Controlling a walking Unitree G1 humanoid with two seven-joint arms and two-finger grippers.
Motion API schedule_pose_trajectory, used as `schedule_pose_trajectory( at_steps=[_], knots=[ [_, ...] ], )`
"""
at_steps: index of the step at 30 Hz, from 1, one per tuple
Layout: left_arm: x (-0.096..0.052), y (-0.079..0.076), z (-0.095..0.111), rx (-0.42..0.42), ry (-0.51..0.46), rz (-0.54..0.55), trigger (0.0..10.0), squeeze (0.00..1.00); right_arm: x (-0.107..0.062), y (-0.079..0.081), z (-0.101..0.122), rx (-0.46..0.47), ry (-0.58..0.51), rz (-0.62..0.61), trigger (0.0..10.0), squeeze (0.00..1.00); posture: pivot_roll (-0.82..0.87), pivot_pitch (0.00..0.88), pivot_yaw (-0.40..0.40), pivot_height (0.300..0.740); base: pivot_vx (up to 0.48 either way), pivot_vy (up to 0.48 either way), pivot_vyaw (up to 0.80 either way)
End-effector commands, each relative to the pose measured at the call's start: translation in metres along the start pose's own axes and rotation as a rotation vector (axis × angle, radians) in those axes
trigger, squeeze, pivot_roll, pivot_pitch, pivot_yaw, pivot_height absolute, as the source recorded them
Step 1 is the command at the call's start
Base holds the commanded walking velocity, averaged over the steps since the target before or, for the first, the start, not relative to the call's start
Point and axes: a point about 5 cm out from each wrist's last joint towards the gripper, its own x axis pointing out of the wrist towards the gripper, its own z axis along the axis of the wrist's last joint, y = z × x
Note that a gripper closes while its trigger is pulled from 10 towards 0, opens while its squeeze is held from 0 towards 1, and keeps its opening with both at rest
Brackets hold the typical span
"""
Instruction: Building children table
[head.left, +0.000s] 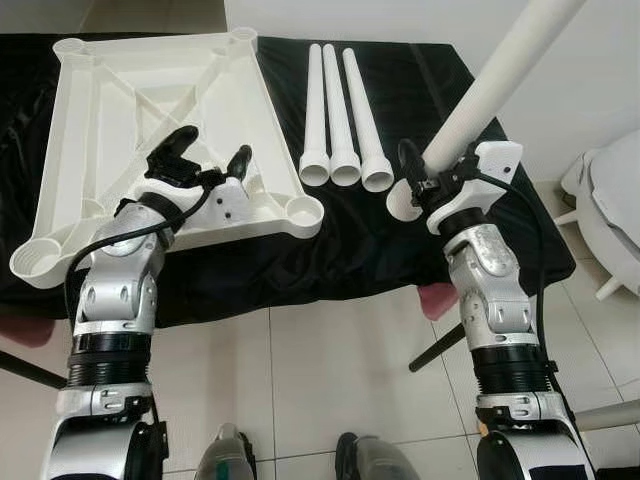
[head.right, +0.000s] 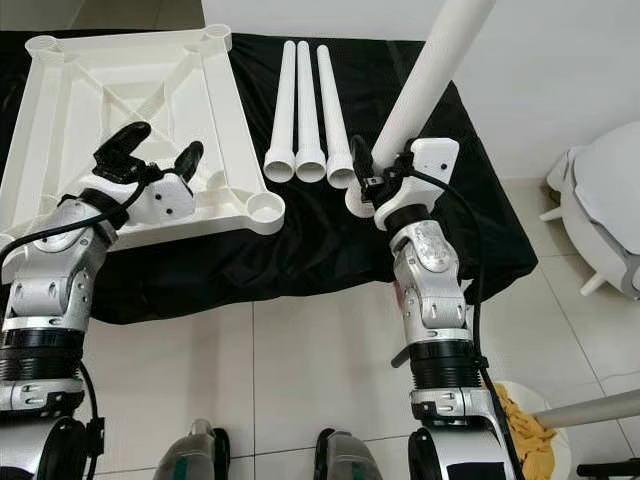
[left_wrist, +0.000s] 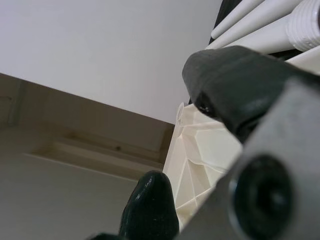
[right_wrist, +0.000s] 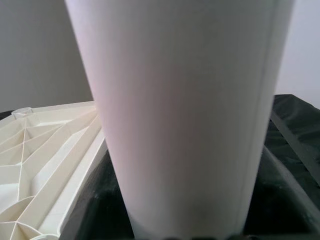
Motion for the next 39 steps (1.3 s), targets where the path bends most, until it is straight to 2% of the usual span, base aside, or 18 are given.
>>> schedule_pose_trajectory(
  at_steps=[1,17,39],
  knots=[
    [-0.004,0.015,-0.003,-0.003,0.007,0.305,10.0,0.0,-0.004,-0.005,0.001,-0.021,-0.013,-0.024,10.0,0.0,0.0,0.089,0.002,0.74,0.0,0.0,0.0],
    [-0.015,0.017,-0.009,-0.001,0.033,0.328,10.0,0.0,-0.008,-0.007,-0.001,-0.049,-0.015,-0.046,10.0,0.0,0.01,0.083,0.002,0.74,0.0,0.0,0.0],
    [-0.012,0.019,-0.003,0.003,0.011,0.33,10.0,0.0,-0.004,-0.01,-0.001,-0.064,-0.016,-0.05,10.0,0.0,0.01,0.074,-0.005,0.74,0.0,0.0,0.0]
  ],
)
